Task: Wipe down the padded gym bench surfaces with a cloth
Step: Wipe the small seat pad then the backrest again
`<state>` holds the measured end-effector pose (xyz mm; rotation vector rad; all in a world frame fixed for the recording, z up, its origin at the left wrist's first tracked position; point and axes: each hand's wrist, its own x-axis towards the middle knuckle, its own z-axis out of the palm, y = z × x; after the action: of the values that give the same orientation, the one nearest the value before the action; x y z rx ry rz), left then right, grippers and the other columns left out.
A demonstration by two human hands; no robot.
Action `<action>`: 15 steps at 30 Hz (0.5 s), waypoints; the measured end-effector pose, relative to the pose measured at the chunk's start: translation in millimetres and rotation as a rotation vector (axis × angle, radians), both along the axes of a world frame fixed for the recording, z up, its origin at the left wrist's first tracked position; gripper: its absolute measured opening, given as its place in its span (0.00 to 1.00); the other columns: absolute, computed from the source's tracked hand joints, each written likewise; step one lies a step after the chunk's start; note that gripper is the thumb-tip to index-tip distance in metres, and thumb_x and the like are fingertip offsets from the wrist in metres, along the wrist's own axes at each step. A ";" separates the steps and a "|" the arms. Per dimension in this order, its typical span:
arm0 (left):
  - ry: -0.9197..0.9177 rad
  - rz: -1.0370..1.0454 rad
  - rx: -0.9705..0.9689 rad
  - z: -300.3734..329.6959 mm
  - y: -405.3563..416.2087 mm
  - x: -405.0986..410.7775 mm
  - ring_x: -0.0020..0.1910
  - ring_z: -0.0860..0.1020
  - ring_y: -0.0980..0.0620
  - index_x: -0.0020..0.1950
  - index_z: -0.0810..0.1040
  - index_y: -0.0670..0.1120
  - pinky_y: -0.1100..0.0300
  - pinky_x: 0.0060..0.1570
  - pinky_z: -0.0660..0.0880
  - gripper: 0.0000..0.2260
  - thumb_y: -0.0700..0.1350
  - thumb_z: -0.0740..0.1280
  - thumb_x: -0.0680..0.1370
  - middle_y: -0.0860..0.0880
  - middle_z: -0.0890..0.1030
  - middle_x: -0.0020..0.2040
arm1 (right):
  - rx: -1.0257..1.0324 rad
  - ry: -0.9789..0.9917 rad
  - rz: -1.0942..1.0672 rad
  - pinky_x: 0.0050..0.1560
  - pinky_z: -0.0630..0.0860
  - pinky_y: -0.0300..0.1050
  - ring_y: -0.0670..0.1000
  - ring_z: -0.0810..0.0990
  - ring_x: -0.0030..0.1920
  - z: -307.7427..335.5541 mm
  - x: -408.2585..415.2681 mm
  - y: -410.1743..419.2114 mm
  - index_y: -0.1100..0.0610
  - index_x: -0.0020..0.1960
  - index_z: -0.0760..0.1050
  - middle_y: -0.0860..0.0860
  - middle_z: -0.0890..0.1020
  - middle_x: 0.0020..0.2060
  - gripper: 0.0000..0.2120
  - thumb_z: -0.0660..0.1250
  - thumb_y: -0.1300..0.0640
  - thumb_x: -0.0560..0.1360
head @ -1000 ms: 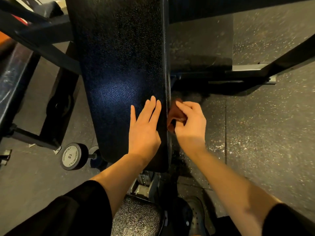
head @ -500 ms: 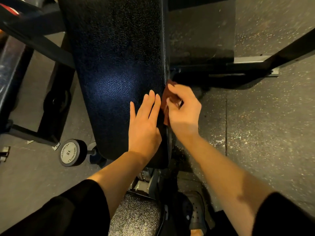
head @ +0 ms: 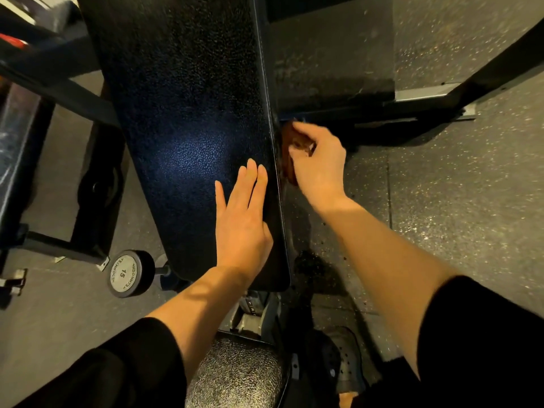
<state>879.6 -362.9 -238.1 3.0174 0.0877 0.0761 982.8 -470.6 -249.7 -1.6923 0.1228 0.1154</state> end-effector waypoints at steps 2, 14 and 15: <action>0.007 -0.012 0.014 2.1 1.8 -0.4 0.77 0.52 0.49 0.77 0.55 0.43 0.45 0.74 0.41 0.39 0.28 0.62 0.68 0.45 0.55 0.78 | 0.205 -0.015 -0.013 0.62 0.64 0.25 0.40 0.70 0.64 19.8 1.6 -0.5 0.59 0.68 0.72 0.50 0.73 0.67 0.20 0.64 0.65 0.77; 0.027 -0.006 0.002 1.2 -1.3 -0.5 0.77 0.51 0.47 0.77 0.55 0.41 0.45 0.74 0.42 0.41 0.27 0.62 0.65 0.44 0.55 0.78 | 0.077 -0.033 0.138 0.65 0.69 0.39 0.46 0.75 0.60 10.8 -7.6 1.0 0.58 0.68 0.70 0.53 0.76 0.60 0.24 0.68 0.66 0.73; 0.023 0.001 -0.006 -0.1 -3.6 -0.5 0.77 0.51 0.47 0.77 0.55 0.41 0.45 0.74 0.42 0.41 0.27 0.63 0.65 0.44 0.55 0.78 | 0.068 -0.054 0.128 0.64 0.70 0.38 0.45 0.75 0.59 9.5 -5.7 1.1 0.59 0.67 0.72 0.53 0.76 0.59 0.23 0.68 0.66 0.73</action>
<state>879.1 -366.4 -238.2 3.0128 0.0907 0.0407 977.1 -469.5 -240.2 -1.6336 -0.0298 0.1679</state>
